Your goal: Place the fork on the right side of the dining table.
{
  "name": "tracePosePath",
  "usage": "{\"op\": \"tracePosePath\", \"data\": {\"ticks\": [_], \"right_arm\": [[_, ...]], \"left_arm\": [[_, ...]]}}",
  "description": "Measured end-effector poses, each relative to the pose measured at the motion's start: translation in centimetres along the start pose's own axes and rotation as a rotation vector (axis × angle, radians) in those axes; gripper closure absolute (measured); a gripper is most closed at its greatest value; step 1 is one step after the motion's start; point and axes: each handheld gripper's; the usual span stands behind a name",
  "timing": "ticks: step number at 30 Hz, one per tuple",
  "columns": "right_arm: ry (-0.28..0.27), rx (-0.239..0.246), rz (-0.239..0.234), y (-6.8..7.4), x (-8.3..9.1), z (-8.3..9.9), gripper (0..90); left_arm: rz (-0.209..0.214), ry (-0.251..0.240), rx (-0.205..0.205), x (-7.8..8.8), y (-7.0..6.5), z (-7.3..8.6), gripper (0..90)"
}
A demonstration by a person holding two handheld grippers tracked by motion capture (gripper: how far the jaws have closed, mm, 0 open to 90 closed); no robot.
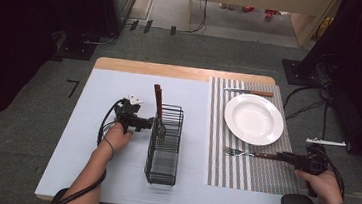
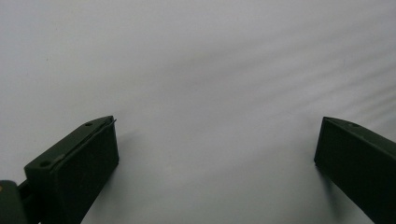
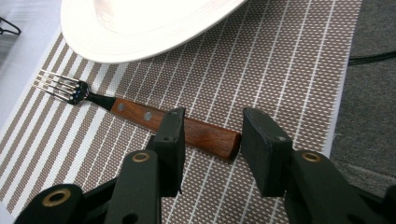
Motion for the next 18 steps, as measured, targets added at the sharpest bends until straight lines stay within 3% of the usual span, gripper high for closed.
{"op": "tracePosePath", "data": {"ticks": [3,11,18], "right_arm": [[0.002,0.008,0.0,0.1,0.0,0.0,58.9],[-0.066,0.047,0.006,1.0,0.5,-0.6,54.4],[-0.109,0.074,0.014,2.3,0.5,-1.2,43.9]], "left_arm": [[0.0,0.0,0.0,0.0,0.0,0.0,0.0],[0.0,0.0,0.0,0.0,0.0,0.0,0.0],[0.0,0.0,0.0,0.0,0.0,0.0,0.0]]}}
Point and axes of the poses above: each handheld gripper's, and its own axes: x roughly backward along the jaws, z roughly out of its underside, y roughly to its left, and after that the axes turned 10 degrees about z, right-handed
